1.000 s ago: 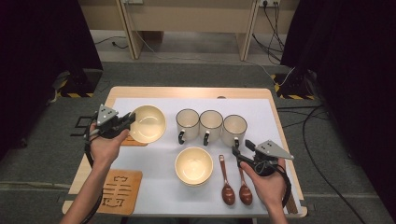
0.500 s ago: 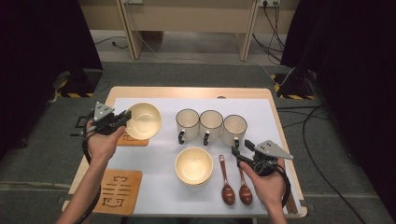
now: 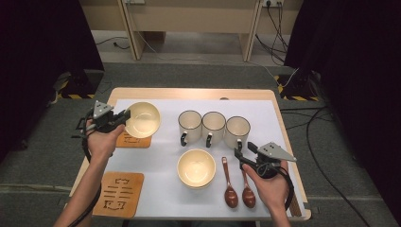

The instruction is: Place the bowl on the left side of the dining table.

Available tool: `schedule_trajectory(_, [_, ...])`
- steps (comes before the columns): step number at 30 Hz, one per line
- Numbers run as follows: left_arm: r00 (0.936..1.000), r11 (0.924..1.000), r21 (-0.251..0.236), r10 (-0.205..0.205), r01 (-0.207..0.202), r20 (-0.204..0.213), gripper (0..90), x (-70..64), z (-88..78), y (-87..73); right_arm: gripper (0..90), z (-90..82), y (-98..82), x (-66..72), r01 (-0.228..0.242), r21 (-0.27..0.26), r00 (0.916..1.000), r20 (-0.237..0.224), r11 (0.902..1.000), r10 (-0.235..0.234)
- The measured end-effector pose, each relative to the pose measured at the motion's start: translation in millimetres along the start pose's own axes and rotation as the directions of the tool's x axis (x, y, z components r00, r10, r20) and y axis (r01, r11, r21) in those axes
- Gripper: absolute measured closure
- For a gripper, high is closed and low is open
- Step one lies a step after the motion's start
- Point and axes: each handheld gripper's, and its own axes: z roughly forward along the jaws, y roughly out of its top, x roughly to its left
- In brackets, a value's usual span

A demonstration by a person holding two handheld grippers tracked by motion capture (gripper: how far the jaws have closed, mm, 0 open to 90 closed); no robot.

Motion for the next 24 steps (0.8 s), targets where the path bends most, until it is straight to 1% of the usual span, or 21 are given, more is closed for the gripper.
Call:
schedule_trajectory(5, [1.0,0.9999,0.011,-0.007,0.007,-0.006,82.8,5.1,4.4,-0.9,43.5,1.2,0.1,-0.1,0.002,-0.007,1.0,-0.002,1.0,-0.002])
schedule_trajectory(7, [0.9998,0.9998,0.017,-0.01,0.01,-0.014,82.8,9.1,7.5,-1.2,43.5,1.6,0.2,0.0,0.001,-0.007,1.0,-0.001,1.0,-0.001])
schedule_trajectory(13, [0.9995,0.9995,0.025,-0.018,0.018,-0.026,82.8,14.3,11.9,-1.9,43.5,1.7,-0.6,-0.2,-0.002,0.001,1.0,0.002,1.0,0.002])
schedule_trajectory(20, [0.9986,0.998,0.05,-0.038,0.04,-0.038,82.8,23.1,23.0,-5.5,43.5,1.4,-1.0,-1.3,-0.001,0.0,1.0,0.005,1.0,0.001])
schedule_trajectory(24, [0.9974,0.9967,0.061,-0.05,0.053,-0.053,82.8,28.4,30.1,-8.2,43.5,1.9,-1.5,-1.7,-0.001,0.002,1.0,0.006,1.0,0.001])
